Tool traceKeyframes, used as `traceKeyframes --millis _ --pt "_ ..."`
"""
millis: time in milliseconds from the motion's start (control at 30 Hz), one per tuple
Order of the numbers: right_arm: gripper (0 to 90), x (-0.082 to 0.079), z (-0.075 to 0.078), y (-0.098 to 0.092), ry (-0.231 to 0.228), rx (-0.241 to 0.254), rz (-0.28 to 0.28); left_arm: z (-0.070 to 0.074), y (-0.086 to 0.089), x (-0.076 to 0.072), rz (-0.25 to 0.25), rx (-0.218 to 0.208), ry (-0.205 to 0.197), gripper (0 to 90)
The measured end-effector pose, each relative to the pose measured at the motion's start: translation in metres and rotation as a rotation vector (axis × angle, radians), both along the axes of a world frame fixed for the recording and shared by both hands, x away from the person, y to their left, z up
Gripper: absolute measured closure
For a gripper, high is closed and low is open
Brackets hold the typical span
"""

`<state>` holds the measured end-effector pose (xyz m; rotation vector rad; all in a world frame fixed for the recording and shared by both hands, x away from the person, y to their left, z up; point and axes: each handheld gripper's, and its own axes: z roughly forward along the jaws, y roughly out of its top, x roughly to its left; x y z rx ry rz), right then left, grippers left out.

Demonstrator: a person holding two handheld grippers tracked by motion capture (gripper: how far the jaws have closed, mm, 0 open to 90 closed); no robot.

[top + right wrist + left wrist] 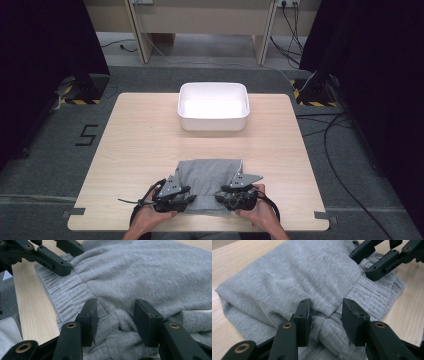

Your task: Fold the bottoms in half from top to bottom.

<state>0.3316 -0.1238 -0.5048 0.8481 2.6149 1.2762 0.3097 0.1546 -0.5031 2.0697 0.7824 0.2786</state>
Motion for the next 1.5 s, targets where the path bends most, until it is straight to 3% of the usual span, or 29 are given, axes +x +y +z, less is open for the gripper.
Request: traceKeyframes --millis 167,267,467,800,1033,1200,1500 --pt "49.6 0.0 0.007 0.002 -0.015 -0.019 -0.003 0.009 0.004 0.005 0.035 -0.019 -0.005 51.0" --pt "44.4 0.002 0.014 -0.001 -0.022 0.019 -0.013 0.012 0.009 0.012 0.076 -0.04 0.007 48.7" --pt "40.5 0.01 0.03 -0.009 -0.054 0.073 -0.055 0.017 0.016 0.02 0.114 -0.132 0.062 44.9" --pt "39.1 0.029 0.037 -0.024 -0.084 0.068 -0.145 0.025 0.019 0.032 0.167 -0.137 0.044 42.1" --pt "38.7 0.033 0.038 -0.033 -0.092 0.062 -0.17 0.029 0.02 0.042 0.193 -0.14 0.037 39.8" --pt "38.3 0.036 0.037 -0.035 -0.09 0.055 -0.185 0.03 0.018 0.049 0.214 -0.112 0.032 37.0" --pt "37.7 0.039 0.035 -0.039 -0.089 0.04 -0.202 0.024 0.019 0.065 0.254 -0.101 0.036 36.3"
